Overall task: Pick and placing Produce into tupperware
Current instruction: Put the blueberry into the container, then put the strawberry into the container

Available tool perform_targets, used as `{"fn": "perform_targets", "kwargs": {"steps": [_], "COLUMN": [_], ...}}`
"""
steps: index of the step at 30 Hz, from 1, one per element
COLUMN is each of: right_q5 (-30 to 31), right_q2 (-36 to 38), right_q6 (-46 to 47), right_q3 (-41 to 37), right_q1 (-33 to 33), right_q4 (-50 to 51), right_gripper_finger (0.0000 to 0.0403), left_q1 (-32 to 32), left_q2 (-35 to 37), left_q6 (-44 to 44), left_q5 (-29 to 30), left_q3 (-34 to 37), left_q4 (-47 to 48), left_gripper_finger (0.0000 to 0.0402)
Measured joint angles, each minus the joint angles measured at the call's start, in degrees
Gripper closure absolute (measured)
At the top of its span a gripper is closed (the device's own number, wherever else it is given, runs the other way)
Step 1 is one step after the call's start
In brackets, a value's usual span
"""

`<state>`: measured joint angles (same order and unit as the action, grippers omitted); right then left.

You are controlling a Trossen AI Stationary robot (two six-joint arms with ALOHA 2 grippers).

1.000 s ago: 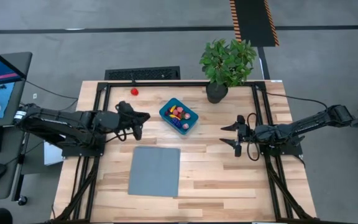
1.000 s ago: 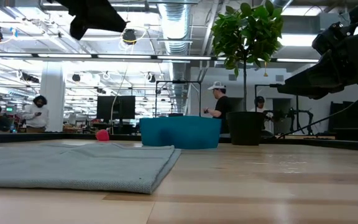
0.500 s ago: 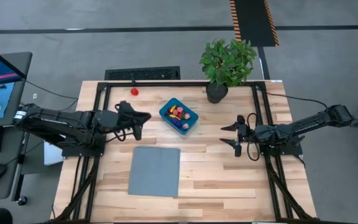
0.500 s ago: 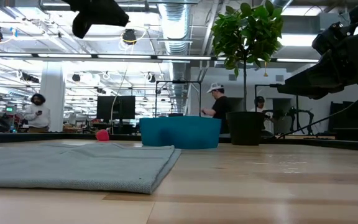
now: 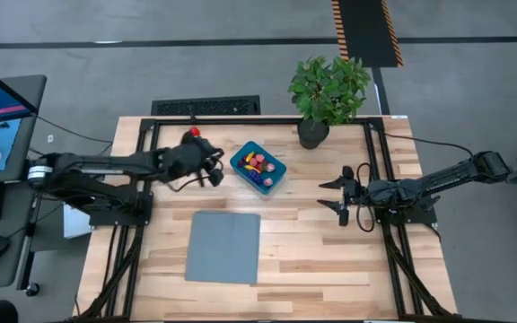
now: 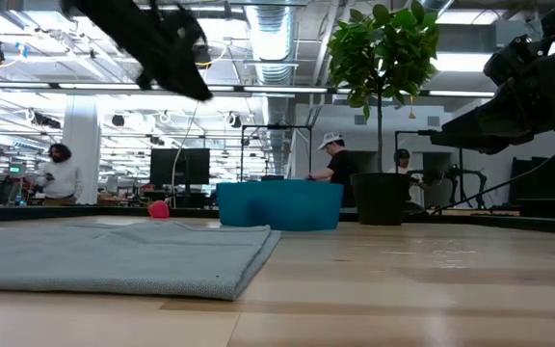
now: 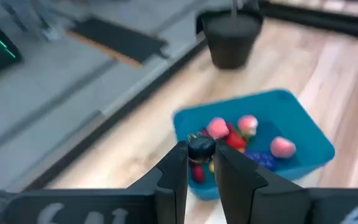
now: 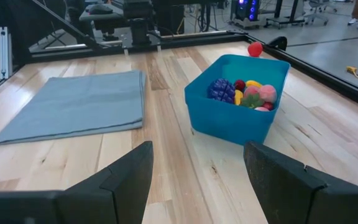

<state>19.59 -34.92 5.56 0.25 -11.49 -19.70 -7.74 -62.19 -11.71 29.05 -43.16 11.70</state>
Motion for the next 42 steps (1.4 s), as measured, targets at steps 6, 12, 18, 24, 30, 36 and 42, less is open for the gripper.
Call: {"fn": "perform_targets", "kwargs": {"steps": [6, 12, 18, 24, 30, 36, 42], "right_q5": [0.0, 0.0, 0.0, 0.0, 0.0, 0.0, 0.0], "right_q2": [0.0, 0.0, 0.0, 0.0, 0.0, 0.0, 0.0], "right_q6": [0.0, 0.0, 0.0, 0.0, 0.0, 0.0, 0.0], "right_q3": [0.0, 0.0, 0.0, 0.0, 0.0, 0.0, 0.0], "right_q1": [0.0, 0.0, 0.0, 0.0, 0.0, 0.0, 0.0], "right_q4": [0.0, 0.0, 0.0, 0.0, 0.0, 0.1, 0.1], "right_gripper_finger": [0.0129, 0.0129, 0.0129, 0.0129, 0.0129, 0.0129, 0.0129], "left_q1": [-7.4, -12.8, -14.5, -14.5, -14.5, -14.5, -14.5], "left_q2": [-11.1, -22.3, -32.7, -39.4, -43.4, -43.9, -43.6], "left_q6": [-0.6, -0.9, -1.2, 2.2, 5.8, 9.1, 9.7], "left_q5": [-11.1, -23.7, -30.5, -30.7, -26.9, -28.1, -27.1], "left_q3": [0.0, -5.9, -14.7, -24.2, -29.6, -29.7, -29.7], "left_q4": [-8.6, -8.2, -0.6, 9.4, 18.4, 17.0, 17.2], "left_gripper_finger": [0.0342, 0.0342, 0.0342, 0.0342, 0.0341, 0.0291, 0.0214]}}
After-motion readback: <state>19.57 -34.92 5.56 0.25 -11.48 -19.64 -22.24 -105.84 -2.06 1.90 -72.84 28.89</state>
